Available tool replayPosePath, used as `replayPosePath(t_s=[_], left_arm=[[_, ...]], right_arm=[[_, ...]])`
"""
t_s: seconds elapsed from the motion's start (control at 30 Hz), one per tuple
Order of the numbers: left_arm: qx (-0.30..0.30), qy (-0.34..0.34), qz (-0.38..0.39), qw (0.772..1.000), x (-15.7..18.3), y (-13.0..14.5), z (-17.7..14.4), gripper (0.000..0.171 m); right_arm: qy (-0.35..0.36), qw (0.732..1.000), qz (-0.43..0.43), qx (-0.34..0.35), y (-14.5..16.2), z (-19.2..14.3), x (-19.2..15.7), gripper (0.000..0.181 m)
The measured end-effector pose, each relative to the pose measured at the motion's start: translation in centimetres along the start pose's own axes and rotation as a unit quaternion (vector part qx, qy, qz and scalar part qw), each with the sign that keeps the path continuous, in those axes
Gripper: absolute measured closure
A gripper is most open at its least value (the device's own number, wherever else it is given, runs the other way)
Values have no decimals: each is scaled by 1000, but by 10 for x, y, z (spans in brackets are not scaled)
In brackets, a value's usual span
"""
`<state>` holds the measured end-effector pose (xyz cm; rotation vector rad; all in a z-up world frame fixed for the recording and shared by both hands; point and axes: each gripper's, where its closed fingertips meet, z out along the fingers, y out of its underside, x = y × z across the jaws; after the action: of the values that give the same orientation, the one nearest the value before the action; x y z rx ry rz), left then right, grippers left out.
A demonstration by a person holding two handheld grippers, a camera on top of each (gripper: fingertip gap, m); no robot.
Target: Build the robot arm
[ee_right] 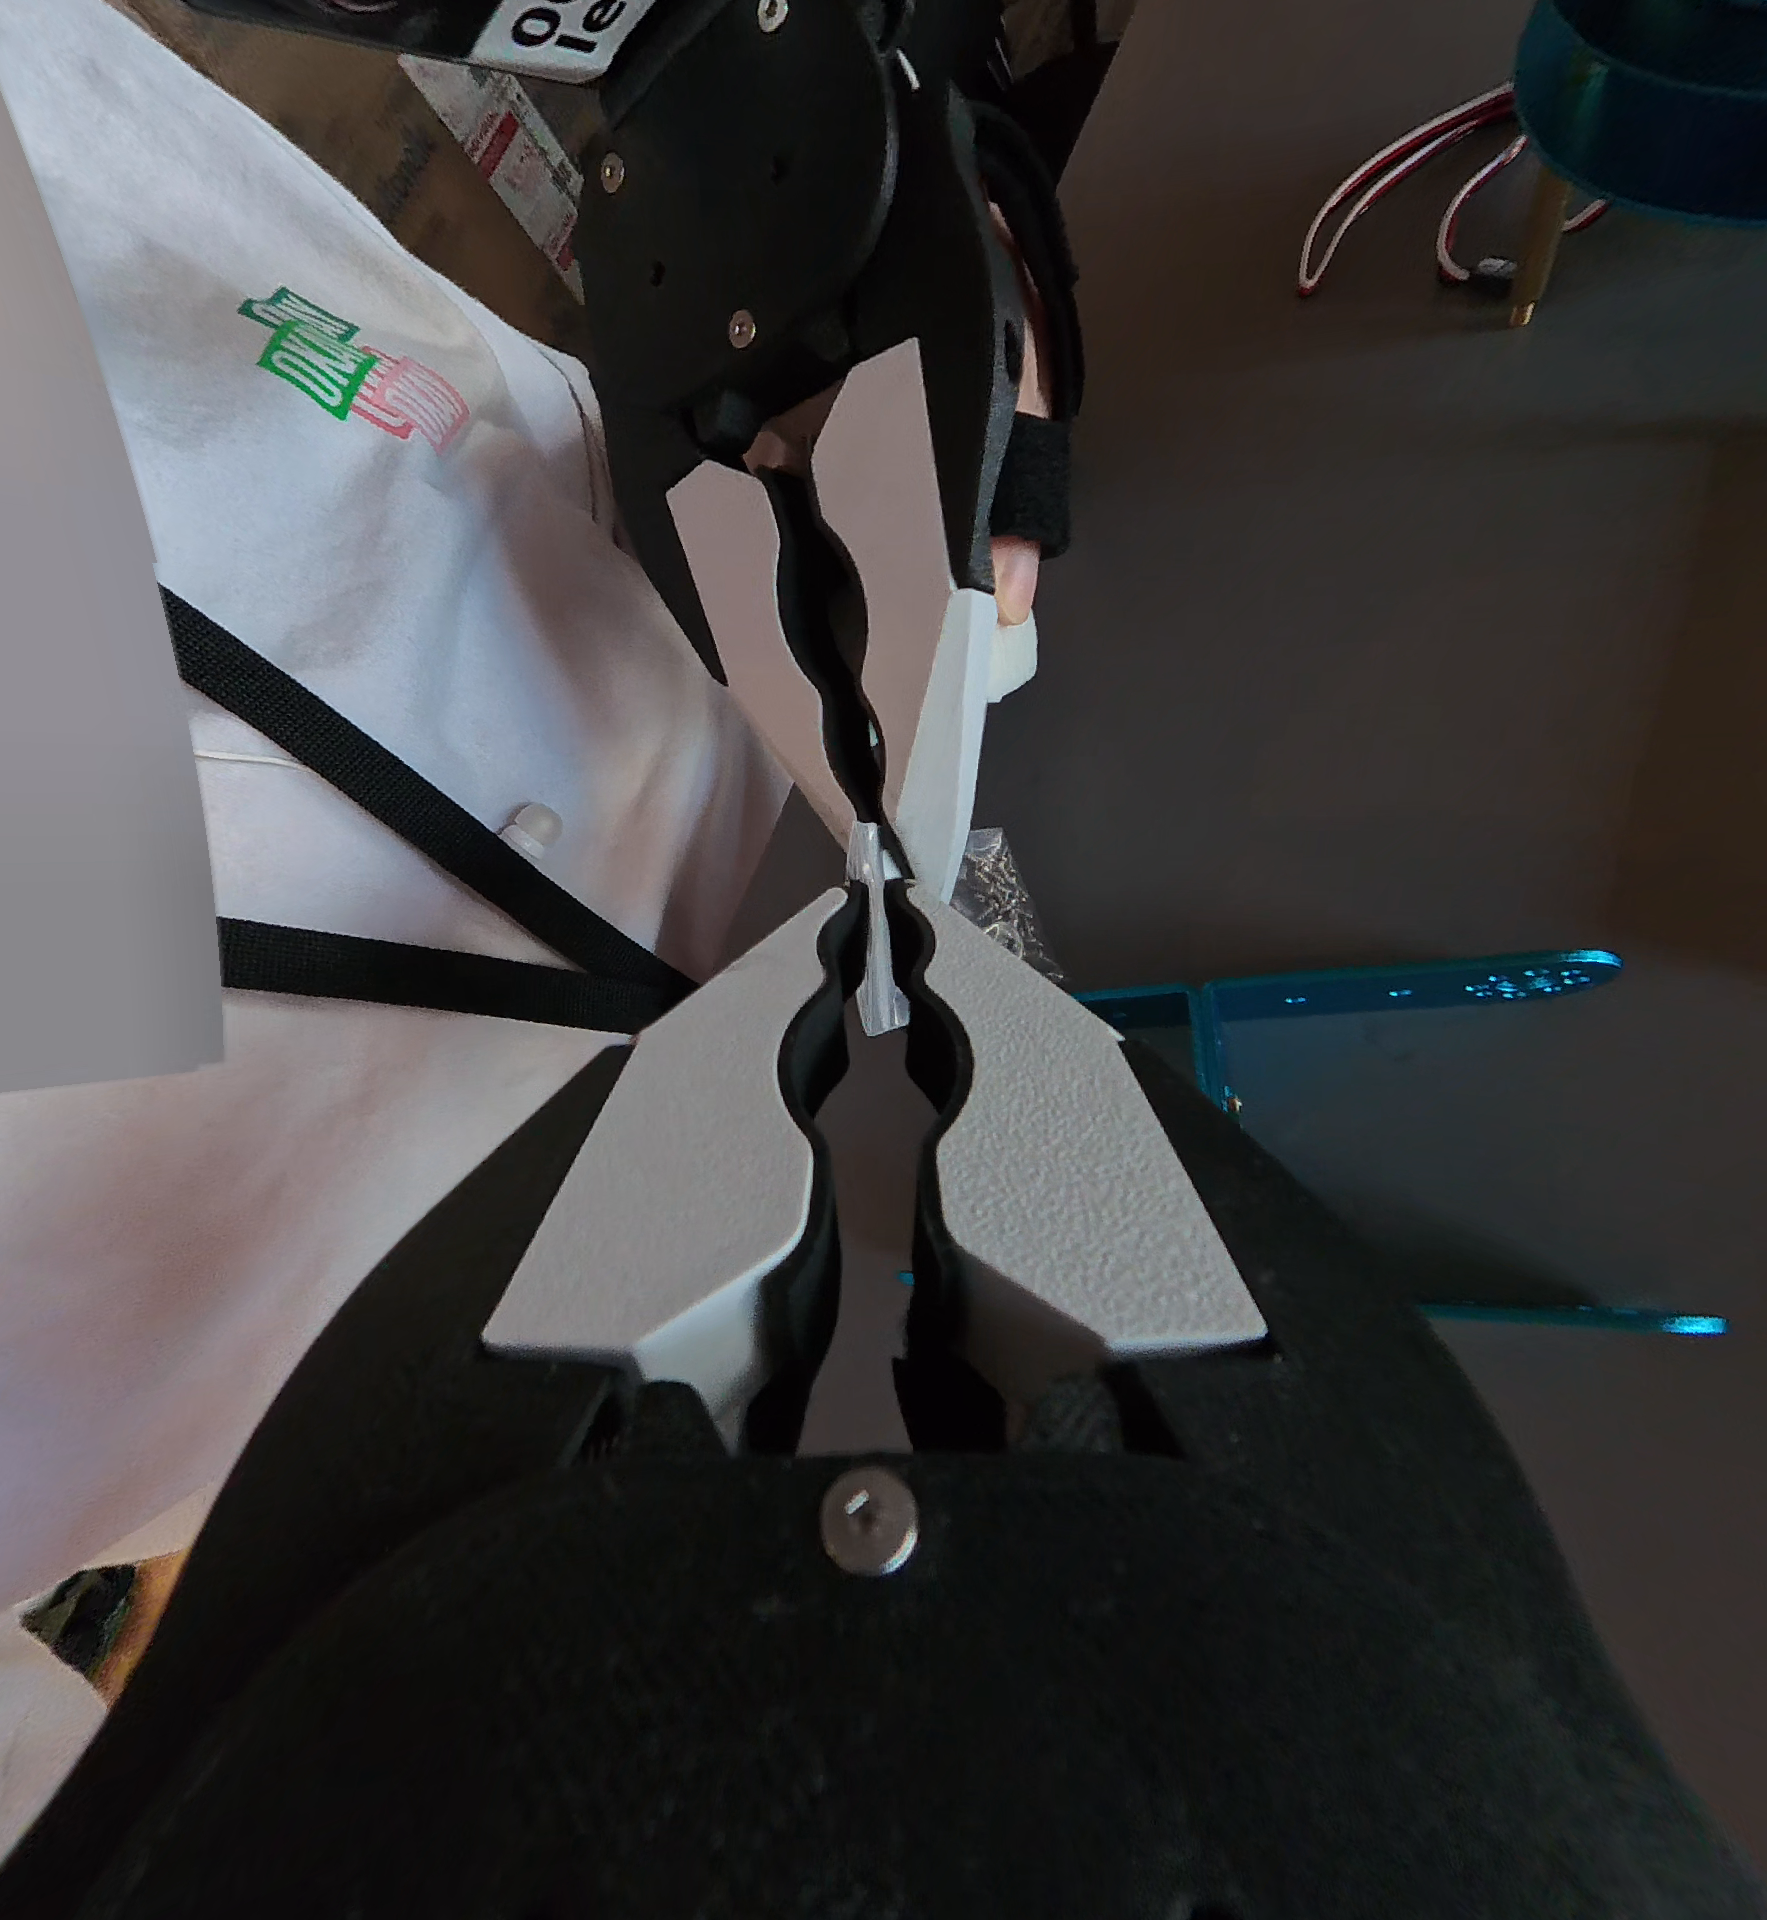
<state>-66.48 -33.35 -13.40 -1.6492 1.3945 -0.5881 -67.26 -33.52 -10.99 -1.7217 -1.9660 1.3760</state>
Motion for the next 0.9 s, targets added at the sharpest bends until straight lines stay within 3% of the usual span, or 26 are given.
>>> replayPosePath(t_s=[0.57,0.9], left_arm=[[3,-2,-3,1000,-1,0,-1,171],[8,-6,-11,1000,-4,-2,-2,171]], right_arm=[[10,999,-40,-3,2,0,-1,178],[0,1000,-5,-7,2,-1,-1,181]])
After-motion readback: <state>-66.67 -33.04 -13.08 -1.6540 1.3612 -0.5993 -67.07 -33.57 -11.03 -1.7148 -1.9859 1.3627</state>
